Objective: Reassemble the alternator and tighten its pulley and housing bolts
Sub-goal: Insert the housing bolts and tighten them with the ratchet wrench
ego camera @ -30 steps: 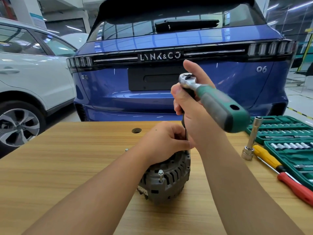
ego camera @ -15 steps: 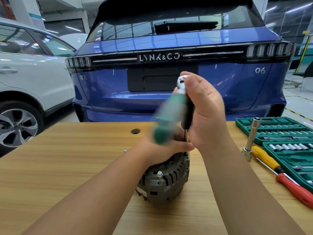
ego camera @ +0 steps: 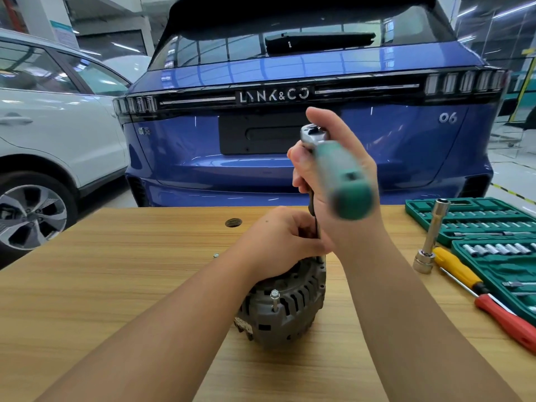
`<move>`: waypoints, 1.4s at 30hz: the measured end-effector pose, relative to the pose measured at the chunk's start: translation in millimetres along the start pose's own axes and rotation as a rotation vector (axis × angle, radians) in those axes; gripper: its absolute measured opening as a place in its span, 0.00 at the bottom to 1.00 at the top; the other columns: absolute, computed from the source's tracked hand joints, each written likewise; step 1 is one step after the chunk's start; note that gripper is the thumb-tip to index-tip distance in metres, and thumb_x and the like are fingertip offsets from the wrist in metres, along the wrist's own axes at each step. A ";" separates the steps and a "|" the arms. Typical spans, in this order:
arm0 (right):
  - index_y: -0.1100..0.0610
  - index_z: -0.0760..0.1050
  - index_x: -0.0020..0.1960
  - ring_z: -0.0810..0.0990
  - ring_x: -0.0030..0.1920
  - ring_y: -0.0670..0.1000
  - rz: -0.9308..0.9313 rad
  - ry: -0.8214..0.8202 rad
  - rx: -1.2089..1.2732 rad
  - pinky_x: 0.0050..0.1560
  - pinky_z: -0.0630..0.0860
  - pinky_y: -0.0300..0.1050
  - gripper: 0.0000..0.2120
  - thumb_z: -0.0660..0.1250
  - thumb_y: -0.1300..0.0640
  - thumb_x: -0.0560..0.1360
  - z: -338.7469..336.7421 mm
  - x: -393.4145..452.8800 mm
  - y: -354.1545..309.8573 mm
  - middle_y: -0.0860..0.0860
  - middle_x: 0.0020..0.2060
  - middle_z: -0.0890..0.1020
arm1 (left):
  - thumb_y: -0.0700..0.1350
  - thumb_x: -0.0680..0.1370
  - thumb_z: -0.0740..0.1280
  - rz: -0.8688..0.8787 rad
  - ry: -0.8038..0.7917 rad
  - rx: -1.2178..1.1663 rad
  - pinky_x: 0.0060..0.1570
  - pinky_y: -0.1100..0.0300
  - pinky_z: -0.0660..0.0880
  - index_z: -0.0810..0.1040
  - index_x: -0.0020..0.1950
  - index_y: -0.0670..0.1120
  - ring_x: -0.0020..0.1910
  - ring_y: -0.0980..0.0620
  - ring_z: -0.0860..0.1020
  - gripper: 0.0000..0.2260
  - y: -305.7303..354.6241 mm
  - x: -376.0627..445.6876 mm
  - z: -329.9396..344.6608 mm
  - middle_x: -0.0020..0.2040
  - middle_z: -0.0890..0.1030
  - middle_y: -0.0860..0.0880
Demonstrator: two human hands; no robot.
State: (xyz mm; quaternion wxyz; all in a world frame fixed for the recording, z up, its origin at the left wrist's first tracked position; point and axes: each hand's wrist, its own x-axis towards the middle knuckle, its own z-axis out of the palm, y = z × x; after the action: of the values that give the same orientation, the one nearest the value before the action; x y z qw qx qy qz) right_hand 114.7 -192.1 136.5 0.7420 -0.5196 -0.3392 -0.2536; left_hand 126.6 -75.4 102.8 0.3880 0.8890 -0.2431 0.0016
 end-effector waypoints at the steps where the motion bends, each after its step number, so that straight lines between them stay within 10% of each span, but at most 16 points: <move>1: 0.44 0.78 0.60 0.73 0.41 0.54 0.012 -0.013 0.013 0.42 0.75 0.43 0.19 0.64 0.66 0.78 -0.5 -0.7 -1.3 0.53 0.42 0.78 | 0.53 0.76 0.74 0.005 0.004 -0.007 0.50 0.53 0.80 0.85 0.48 0.55 0.45 0.58 0.83 0.04 -0.6 -0.1 0.2 0.45 0.86 0.57; 8: 0.53 0.77 0.62 0.73 0.40 0.54 0.221 -0.048 0.272 0.40 0.75 0.43 0.19 0.55 0.54 0.76 -7.4 1.2 -11.4 0.62 0.49 0.73 | 0.53 0.77 0.74 -0.036 -0.012 0.008 0.51 0.51 0.81 0.84 0.46 0.57 0.42 0.59 0.83 0.02 -1.4 2.8 1.5 0.42 0.85 0.58; 19: 0.63 0.77 0.49 0.65 0.28 0.47 0.205 0.230 -0.031 0.28 0.66 0.39 0.13 0.73 0.54 0.73 -7.6 6.5 -10.3 0.47 0.29 0.72 | 0.56 0.77 0.74 -0.038 -0.013 0.068 0.41 0.61 0.75 0.84 0.47 0.58 0.41 0.62 0.80 0.04 1.3 1.9 1.2 0.43 0.84 0.58; 29: 0.37 0.78 0.61 0.70 0.37 0.49 -0.061 0.039 -0.046 0.38 0.73 0.43 0.24 0.66 0.65 0.78 0.0 1.2 -0.3 0.51 0.42 0.75 | 0.54 0.76 0.75 -0.044 -0.007 -0.014 0.55 0.49 0.80 0.85 0.51 0.55 0.48 0.56 0.84 0.06 0.4 0.4 0.5 0.47 0.86 0.57; 37: 0.43 0.83 0.60 0.76 0.41 0.52 0.156 -0.035 0.180 0.45 0.72 0.50 0.20 0.59 0.55 0.73 -9.0 2.0 -4.2 0.57 0.45 0.77 | 0.55 0.75 0.76 -0.019 0.029 0.054 0.36 0.74 0.72 0.82 0.56 0.56 0.41 0.69 0.79 0.12 -4.9 2.9 -0.4 0.44 0.84 0.61; 42: 0.49 0.77 0.62 0.75 0.40 0.54 0.164 0.015 0.048 0.44 0.74 0.55 0.18 0.69 0.46 0.73 1.2 -0.5 -8.1 0.50 0.41 0.81 | 0.51 0.78 0.75 -0.058 -0.026 -0.028 0.55 0.61 0.79 0.81 0.63 0.49 0.52 0.56 0.82 0.15 -4.9 3.0 -0.8 0.55 0.85 0.52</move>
State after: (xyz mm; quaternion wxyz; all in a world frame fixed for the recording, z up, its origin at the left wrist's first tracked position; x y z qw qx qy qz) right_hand 108.3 -193.6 141.2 0.7751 -0.5257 -0.2959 -0.1878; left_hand 131.5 -73.2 100.6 0.3970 0.8902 -0.2223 -0.0248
